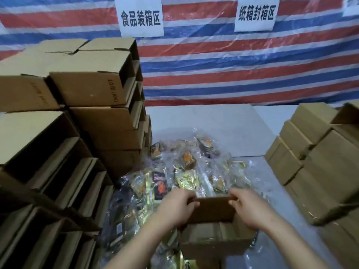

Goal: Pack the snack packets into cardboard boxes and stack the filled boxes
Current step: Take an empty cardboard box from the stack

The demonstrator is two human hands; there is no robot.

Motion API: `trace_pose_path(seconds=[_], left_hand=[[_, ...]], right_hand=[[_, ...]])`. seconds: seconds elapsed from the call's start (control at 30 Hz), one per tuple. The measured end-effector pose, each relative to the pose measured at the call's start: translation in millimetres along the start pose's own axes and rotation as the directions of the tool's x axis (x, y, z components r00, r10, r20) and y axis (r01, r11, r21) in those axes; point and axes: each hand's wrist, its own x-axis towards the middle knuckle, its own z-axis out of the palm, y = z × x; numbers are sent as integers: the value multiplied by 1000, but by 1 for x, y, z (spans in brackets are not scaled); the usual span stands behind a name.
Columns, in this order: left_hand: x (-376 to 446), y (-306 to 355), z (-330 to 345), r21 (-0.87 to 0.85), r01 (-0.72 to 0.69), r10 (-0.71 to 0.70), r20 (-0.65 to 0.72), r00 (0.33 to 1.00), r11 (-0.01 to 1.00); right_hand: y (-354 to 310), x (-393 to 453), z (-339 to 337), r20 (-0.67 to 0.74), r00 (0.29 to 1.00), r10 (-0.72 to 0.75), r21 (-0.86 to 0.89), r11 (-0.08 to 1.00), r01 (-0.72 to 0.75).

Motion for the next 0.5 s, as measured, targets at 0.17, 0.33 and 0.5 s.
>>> trace_pose_path(seconds=[0.17, 0.33, 0.5], left_hand=[[-4, -33, 53, -85, 43, -48, -47, 998, 995], [0, -48, 81, -122, 41, -48, -55, 997, 992], [5, -51, 90, -103, 18, -23, -51, 998, 994]], right_hand=[[4, 3, 59, -22, 999, 43, 33, 999, -42], [3, 13, 97, -43, 991, 129, 144, 982, -121], [12, 12, 110, -79, 988, 135, 171, 978, -120]])
